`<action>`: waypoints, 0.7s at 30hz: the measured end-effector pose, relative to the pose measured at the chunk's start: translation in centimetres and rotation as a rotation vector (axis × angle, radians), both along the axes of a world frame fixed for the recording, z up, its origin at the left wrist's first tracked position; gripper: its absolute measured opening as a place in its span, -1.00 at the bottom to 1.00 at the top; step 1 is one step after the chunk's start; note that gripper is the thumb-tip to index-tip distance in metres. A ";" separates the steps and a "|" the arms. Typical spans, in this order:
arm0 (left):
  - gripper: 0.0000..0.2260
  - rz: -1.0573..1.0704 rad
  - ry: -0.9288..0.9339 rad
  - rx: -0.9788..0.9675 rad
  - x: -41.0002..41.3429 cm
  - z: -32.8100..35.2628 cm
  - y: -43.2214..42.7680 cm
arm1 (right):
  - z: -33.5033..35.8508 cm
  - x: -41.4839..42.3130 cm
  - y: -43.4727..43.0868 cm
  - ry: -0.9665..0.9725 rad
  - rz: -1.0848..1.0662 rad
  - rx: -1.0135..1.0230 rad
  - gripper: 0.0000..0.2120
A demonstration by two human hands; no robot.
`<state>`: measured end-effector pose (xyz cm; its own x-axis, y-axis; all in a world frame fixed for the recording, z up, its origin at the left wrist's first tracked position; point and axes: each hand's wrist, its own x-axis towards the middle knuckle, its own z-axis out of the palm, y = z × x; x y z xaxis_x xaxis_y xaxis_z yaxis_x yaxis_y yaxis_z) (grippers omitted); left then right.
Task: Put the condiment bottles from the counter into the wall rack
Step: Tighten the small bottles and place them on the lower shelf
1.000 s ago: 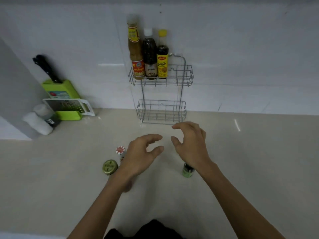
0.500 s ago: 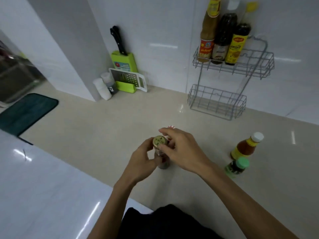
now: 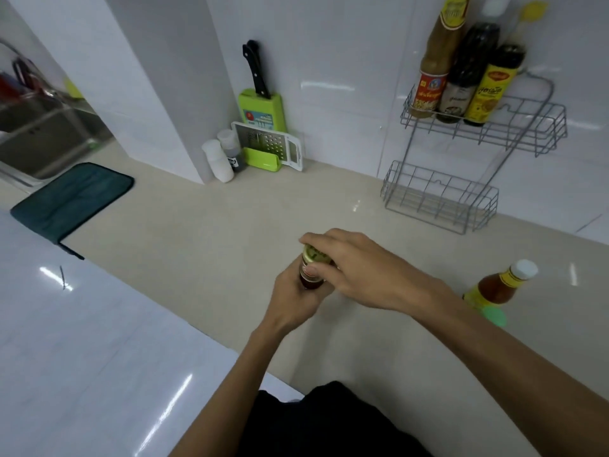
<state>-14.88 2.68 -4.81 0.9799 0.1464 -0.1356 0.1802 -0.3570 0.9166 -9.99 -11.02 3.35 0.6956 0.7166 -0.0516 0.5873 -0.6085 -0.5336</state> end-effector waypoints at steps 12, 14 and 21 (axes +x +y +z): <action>-0.80 -0.038 -0.190 0.022 4.6 7.7 1.5 | 9.8 3.4 2.1 -0.673 -0.090 -0.192 -0.50; -0.80 -0.101 -0.202 0.027 5.7 9.1 1.7 | 10.4 4.0 1.6 -0.731 -0.016 -0.130 -0.51; -0.86 -0.246 -0.248 0.126 8.0 12.9 -0.1 | 11.9 6.1 -0.6 -0.960 -0.024 -0.056 -0.69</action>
<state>-6.86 2.57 8.08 0.9887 -0.0971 0.1141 -0.1468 -0.4749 0.8677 -3.92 -11.60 15.24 0.4733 0.7155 0.5138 0.7457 -0.6360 0.1988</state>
